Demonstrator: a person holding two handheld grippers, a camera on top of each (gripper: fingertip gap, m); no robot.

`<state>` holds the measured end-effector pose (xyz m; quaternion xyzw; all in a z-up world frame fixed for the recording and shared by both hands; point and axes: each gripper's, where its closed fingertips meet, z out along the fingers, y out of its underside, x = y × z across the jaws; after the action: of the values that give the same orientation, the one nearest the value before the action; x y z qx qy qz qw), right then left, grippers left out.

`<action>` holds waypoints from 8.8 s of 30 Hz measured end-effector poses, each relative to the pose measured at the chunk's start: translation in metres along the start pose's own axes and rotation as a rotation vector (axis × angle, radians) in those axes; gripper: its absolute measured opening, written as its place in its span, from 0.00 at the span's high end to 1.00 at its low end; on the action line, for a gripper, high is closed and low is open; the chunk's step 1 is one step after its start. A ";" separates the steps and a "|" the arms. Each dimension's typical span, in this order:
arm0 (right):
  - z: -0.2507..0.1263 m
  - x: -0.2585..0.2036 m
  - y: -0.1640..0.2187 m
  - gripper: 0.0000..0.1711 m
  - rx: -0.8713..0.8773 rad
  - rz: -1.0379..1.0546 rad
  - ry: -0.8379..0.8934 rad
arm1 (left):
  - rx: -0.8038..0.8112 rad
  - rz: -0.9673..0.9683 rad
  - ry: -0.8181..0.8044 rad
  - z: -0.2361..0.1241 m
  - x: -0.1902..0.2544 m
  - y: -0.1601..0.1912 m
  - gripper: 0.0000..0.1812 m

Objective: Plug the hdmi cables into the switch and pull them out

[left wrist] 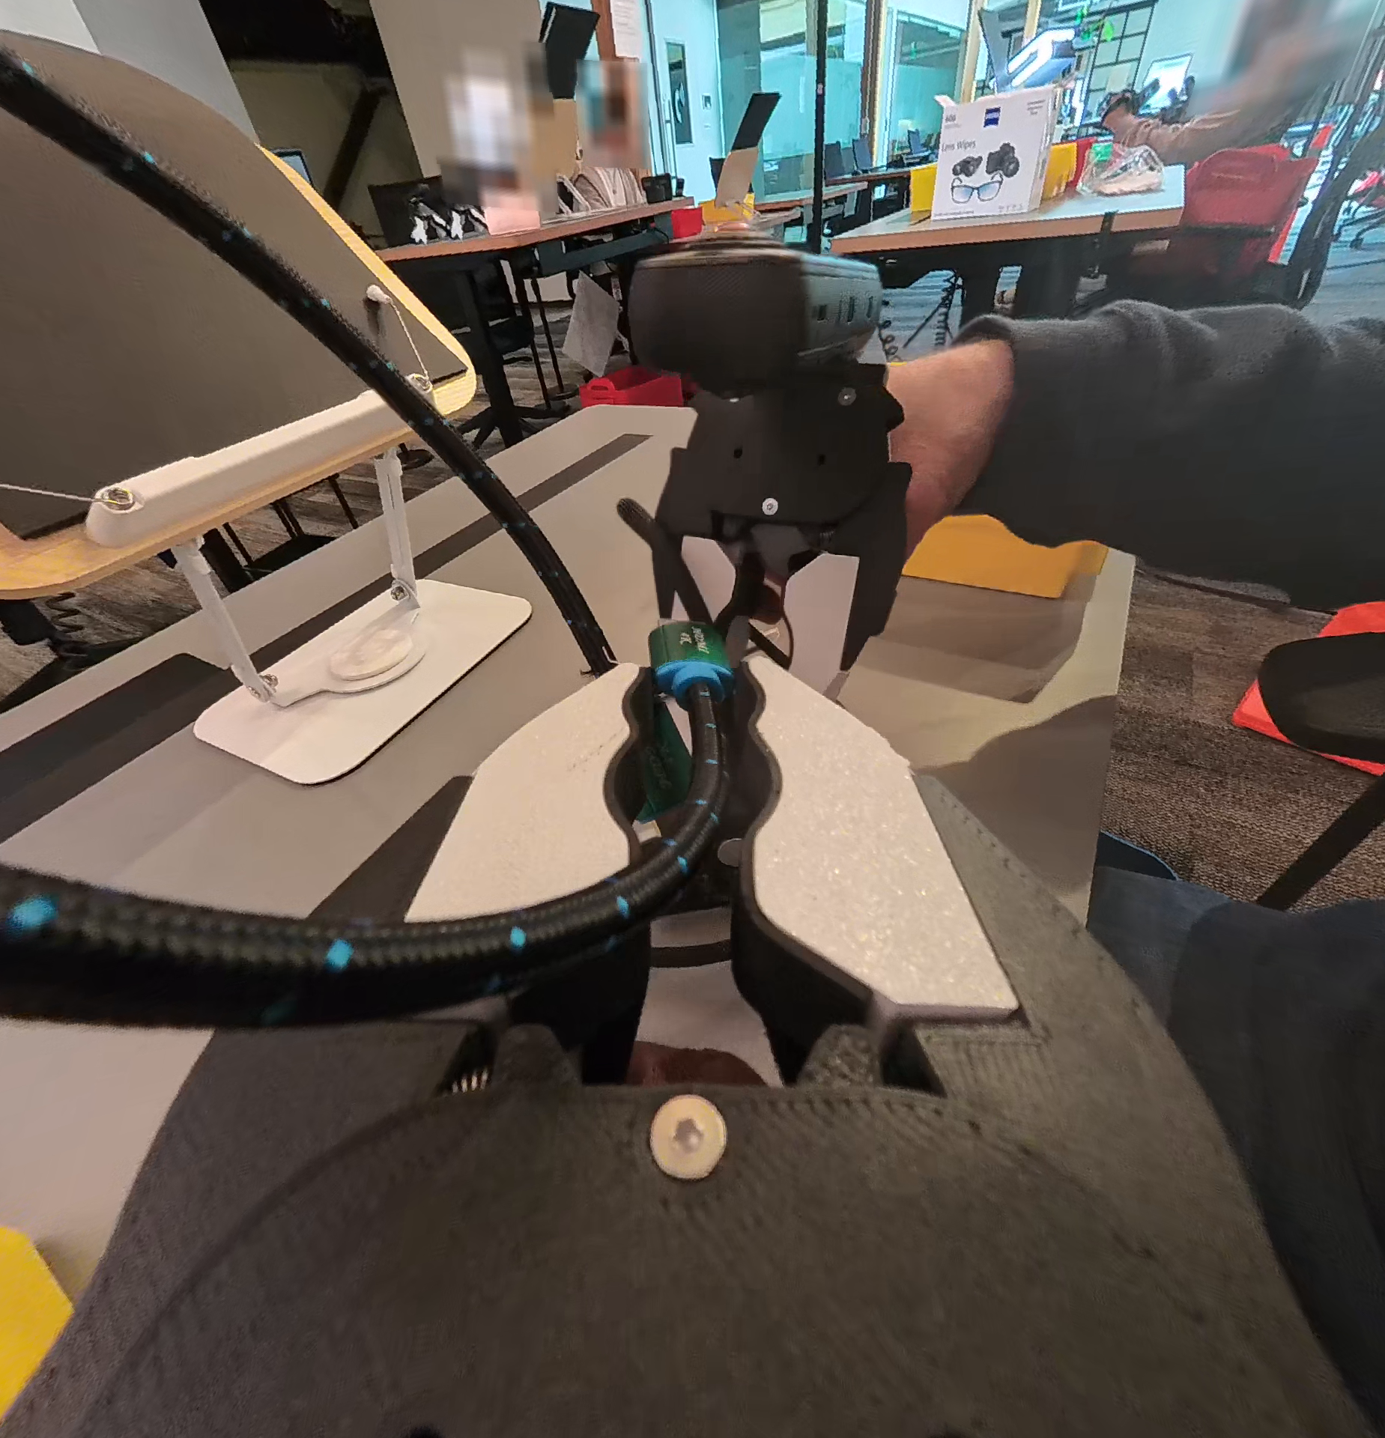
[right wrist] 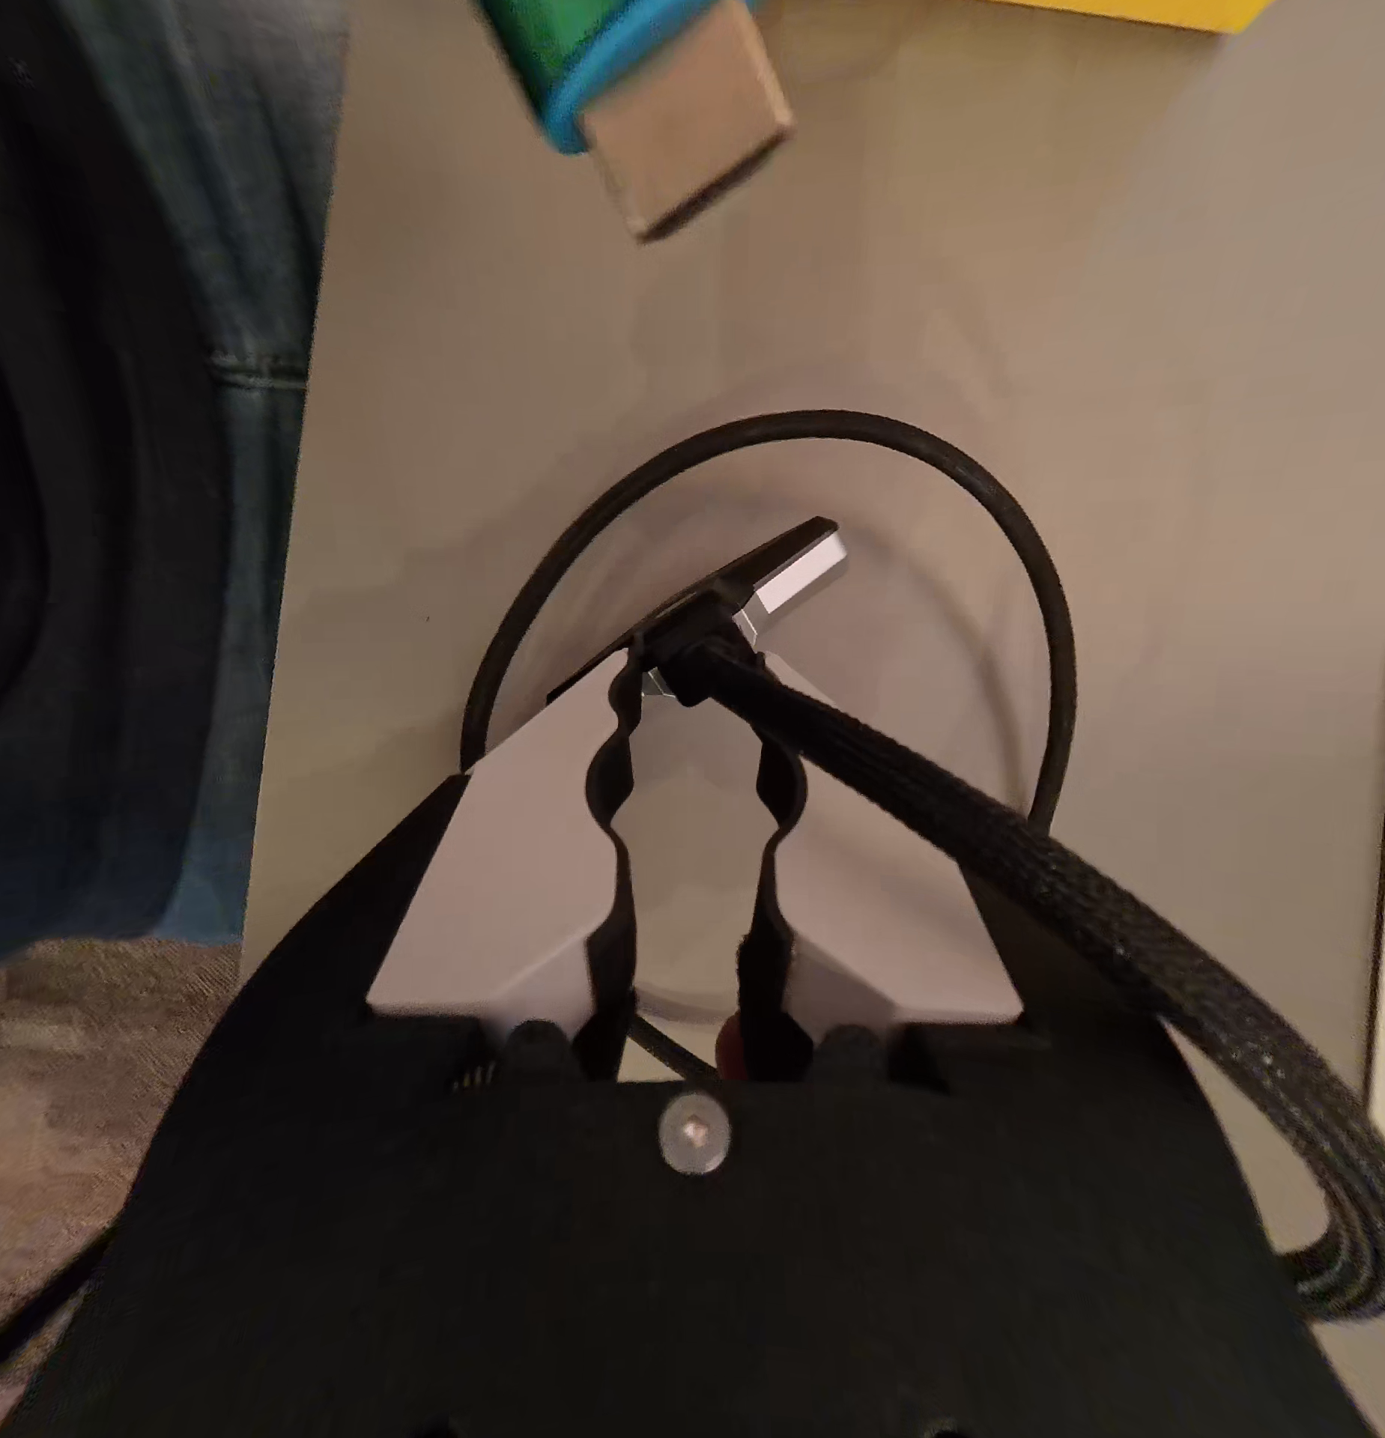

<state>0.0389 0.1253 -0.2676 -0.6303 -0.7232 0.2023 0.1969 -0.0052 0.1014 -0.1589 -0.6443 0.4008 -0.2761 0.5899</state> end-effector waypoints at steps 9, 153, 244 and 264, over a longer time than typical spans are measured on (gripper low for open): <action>0.000 0.002 0.001 0.85 0.033 0.231 0.134 | -0.100 -0.039 -0.050 0.009 -0.006 0.030 0.90; 0.016 0.000 0.011 0.71 0.089 -0.099 0.046 | -0.361 -0.045 -0.105 0.052 -0.017 0.106 0.89; -0.053 0.017 0.044 0.75 0.235 0.402 0.322 | -0.965 0.838 -0.010 0.058 -0.097 0.153 0.87; -0.058 0.043 -0.051 0.74 0.568 0.439 0.251 | -0.679 0.920 -0.342 0.045 -0.073 0.043 0.97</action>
<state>0.0228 0.1638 -0.1899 -0.7104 -0.4564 0.3533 0.4028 -0.0150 0.1877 -0.1994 -0.5925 0.6038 0.2591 0.4661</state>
